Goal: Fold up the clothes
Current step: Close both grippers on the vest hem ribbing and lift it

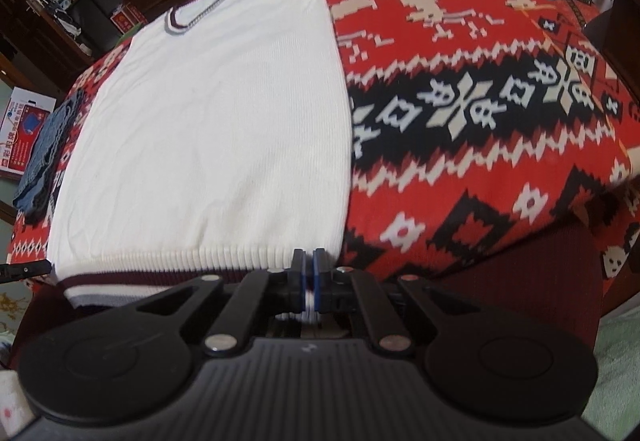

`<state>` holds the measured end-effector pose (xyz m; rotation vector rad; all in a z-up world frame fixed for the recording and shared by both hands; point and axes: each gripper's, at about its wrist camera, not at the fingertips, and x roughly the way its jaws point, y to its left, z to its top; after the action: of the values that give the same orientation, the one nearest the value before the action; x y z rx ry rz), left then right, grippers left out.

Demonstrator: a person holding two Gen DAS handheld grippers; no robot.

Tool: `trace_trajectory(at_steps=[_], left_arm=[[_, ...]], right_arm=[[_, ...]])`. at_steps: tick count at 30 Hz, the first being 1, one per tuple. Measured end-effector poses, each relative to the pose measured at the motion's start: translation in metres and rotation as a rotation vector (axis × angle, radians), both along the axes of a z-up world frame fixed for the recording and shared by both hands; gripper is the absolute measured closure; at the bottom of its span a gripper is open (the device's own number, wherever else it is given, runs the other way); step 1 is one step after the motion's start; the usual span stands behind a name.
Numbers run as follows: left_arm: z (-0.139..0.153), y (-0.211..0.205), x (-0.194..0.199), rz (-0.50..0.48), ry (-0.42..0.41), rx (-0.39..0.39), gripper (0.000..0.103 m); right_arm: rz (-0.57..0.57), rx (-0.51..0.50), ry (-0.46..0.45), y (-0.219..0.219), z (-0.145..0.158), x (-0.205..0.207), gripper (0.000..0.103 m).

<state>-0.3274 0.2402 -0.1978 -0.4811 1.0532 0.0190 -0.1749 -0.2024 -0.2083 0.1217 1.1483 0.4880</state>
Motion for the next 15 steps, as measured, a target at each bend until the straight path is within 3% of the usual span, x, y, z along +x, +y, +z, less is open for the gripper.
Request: trace_trajectory(at_steps=[5, 8, 9, 12, 15], left_arm=[[-0.006, -0.003, -0.007, -0.026, 0.027, -0.020, 0.093], [-0.014, -0.006, -0.009, -0.058, 0.033, 0.010, 0.092], [-0.015, -0.007, -0.010, -0.068, 0.028, 0.014, 0.091], [-0.016, -0.006, -0.011, -0.098, -0.019, -0.013, 0.073], [-0.018, -0.005, -0.010, -0.134, -0.040, -0.008, 0.071]], right_arm=[[0.013, 0.020, 0.032, -0.005, -0.007, 0.000, 0.092], [0.037, 0.021, 0.036, -0.006, -0.011, 0.000, 0.085], [0.047, 0.018, 0.036, -0.007, -0.012, 0.000, 0.078], [0.100, -0.003, 0.013, -0.006, -0.015, 0.000, 0.071], [0.159, -0.037, -0.015, -0.003, -0.020, 0.000, 0.067]])
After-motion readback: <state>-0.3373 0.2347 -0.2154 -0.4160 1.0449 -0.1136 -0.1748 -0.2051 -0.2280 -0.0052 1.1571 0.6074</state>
